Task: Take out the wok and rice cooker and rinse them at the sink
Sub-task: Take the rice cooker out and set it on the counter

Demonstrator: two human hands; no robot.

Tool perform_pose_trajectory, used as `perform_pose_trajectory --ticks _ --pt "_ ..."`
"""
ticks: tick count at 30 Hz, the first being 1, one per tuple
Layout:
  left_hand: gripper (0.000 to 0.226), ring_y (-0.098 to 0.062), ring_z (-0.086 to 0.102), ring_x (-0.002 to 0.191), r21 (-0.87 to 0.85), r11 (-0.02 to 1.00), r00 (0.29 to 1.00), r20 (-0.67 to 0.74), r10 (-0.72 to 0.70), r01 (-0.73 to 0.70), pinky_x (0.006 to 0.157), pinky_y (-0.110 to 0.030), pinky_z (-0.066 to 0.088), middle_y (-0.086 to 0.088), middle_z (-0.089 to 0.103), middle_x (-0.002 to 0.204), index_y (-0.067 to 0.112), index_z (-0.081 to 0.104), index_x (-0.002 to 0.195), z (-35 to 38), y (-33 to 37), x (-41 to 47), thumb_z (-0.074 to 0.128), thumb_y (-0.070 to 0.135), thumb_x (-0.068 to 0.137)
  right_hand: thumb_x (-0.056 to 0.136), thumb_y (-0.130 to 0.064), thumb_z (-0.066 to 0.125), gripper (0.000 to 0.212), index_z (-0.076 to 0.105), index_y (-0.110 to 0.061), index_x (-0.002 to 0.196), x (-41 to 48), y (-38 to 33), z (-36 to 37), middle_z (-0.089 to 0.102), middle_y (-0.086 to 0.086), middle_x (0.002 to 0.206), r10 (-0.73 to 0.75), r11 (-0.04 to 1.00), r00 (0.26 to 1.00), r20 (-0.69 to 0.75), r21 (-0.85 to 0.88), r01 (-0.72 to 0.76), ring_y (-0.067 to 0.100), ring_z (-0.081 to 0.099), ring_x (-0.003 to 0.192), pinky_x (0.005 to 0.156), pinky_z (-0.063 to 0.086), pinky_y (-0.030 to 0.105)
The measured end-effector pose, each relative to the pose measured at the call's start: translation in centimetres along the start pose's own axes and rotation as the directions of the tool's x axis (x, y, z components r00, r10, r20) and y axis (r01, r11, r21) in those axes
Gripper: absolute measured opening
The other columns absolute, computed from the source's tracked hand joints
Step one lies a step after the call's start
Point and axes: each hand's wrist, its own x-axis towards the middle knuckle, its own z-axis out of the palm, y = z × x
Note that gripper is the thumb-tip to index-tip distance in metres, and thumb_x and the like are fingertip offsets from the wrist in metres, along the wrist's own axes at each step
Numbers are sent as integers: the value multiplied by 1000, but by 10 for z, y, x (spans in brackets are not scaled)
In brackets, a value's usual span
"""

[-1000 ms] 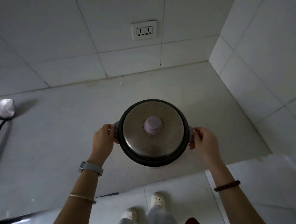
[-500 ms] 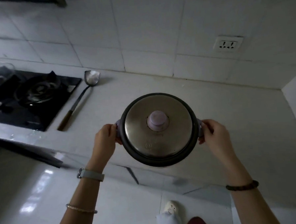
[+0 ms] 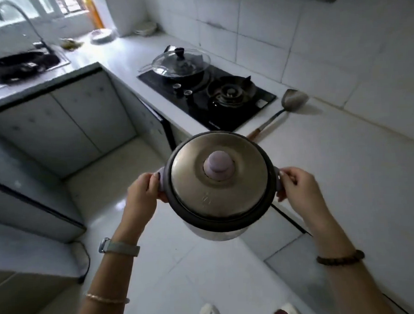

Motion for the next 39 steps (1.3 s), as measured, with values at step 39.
perform_pose_trajectory --ticks 39 --pt "34 -26 67 74 -242 865 556 -683 -474 440 70 -41 56 -8 66 75 17 59 75 -306 -159 244 41 26 102 96 -11 48 19 67 -8 96 257 -339 537 66 3 65 -396 889 558 730 154 430 9 58 44 54 53 29"
